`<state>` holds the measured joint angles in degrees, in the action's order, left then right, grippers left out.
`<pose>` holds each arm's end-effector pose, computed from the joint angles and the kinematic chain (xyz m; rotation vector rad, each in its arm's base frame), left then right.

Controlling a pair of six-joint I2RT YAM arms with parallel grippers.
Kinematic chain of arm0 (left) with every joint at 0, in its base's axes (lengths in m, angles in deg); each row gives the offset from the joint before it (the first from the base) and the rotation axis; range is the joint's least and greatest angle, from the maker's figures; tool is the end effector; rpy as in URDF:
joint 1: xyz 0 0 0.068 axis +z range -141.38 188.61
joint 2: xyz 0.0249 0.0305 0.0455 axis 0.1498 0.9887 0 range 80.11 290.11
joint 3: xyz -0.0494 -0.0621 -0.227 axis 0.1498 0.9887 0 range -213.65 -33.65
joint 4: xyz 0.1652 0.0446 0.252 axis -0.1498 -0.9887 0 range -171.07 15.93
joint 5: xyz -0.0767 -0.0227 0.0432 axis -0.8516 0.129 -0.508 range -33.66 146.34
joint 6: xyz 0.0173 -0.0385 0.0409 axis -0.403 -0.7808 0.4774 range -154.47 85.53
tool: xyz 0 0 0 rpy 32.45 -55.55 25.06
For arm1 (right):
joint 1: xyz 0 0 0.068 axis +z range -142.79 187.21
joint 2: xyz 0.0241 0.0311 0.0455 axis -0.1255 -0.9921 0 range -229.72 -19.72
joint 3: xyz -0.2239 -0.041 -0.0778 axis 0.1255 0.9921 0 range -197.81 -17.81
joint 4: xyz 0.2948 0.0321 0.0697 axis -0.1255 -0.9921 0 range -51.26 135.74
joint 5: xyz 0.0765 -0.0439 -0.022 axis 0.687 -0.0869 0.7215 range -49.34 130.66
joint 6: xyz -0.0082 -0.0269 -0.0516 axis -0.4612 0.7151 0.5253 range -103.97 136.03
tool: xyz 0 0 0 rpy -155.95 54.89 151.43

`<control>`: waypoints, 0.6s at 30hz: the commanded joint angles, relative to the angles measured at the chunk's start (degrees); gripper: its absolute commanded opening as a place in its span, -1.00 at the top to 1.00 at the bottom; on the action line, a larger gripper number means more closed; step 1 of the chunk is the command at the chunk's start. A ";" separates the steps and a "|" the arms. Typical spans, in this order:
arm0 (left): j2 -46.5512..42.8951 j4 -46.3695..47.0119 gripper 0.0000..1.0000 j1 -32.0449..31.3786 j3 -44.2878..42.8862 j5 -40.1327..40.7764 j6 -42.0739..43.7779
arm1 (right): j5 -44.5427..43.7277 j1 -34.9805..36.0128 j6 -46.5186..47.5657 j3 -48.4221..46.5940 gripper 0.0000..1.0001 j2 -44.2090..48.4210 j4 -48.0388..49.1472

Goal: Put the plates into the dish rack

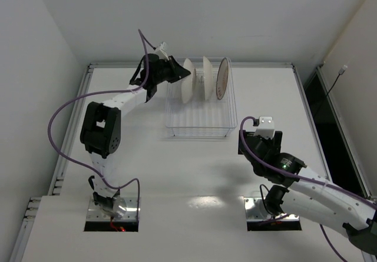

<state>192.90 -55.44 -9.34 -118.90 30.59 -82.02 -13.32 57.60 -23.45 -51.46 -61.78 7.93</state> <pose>0.4754 -0.1735 0.2274 -0.1220 1.8697 -1.2044 0.1627 0.1426 0.2133 0.2144 2.0010 -0.1513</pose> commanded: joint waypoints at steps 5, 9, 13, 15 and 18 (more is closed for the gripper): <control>-0.39 -9.74 0.94 -6.57 -11.68 12.48 8.08 | -1.75 0.32 -1.12 -0.36 -0.80 -0.04 0.80; 1.63 -12.83 0.64 -8.76 -14.85 13.89 9.40 | -1.75 0.32 -1.12 -0.36 -0.80 -0.04 0.80; 2.43 -13.89 0.10 -9.99 -16.52 14.42 9.93 | -1.75 0.32 -1.12 -0.36 -0.80 -0.04 0.80; 2.95 -13.89 -0.12 -9.99 -17.05 14.42 9.93 | -1.75 0.32 -1.12 -0.36 -0.80 -0.04 0.80; 2.96 -13.89 -0.50 -10.52 -18.45 13.11 10.98 | -1.75 0.32 -1.12 -0.36 -0.80 -0.04 0.80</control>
<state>196.36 -72.42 -17.69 -133.53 46.41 -72.21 -13.32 57.60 -23.45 -51.46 -61.81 7.93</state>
